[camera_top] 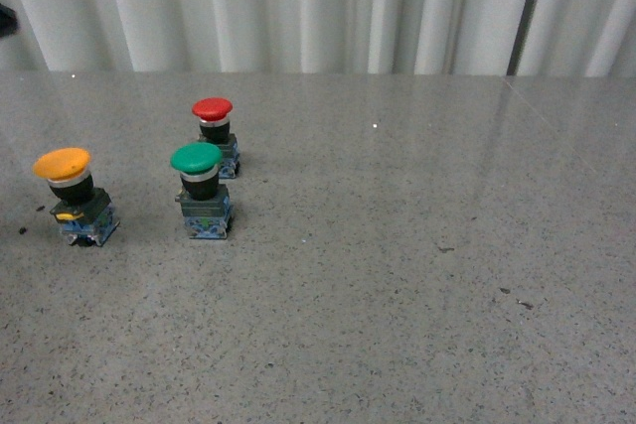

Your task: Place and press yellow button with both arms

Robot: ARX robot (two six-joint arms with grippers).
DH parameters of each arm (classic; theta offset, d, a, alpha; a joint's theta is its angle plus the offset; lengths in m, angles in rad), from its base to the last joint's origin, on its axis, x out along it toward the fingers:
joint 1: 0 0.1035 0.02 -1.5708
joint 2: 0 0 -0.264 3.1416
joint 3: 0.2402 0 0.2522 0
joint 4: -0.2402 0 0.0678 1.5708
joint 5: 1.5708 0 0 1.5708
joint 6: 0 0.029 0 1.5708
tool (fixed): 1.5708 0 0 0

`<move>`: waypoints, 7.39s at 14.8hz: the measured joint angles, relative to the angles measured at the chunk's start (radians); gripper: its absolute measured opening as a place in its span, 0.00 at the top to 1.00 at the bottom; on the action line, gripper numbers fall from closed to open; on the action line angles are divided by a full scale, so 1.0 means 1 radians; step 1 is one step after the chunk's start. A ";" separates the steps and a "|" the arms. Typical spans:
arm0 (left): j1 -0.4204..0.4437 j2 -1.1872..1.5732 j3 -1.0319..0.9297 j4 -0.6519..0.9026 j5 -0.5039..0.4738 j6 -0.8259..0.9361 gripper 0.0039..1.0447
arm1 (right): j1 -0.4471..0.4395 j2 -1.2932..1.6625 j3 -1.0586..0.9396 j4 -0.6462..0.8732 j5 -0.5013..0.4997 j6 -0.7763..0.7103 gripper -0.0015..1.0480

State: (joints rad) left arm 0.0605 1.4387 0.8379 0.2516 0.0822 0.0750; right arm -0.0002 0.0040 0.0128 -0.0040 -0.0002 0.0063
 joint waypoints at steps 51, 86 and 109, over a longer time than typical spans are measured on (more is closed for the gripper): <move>-0.717 0.537 0.443 -0.165 -0.375 -0.365 0.44 | 0.000 0.000 0.000 0.000 0.000 0.000 0.06; -0.092 -1.012 -0.753 0.085 -0.106 -0.071 0.99 | 0.000 0.000 0.000 0.000 0.000 0.000 0.06; -0.061 -1.428 -0.823 -0.256 -0.082 -0.073 0.60 | 0.000 0.000 0.000 0.000 0.000 0.000 0.06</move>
State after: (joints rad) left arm -0.0010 0.0105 0.0147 -0.0044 -0.0002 0.0021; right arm -0.0002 0.0040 0.0128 -0.0044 -0.0002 0.0063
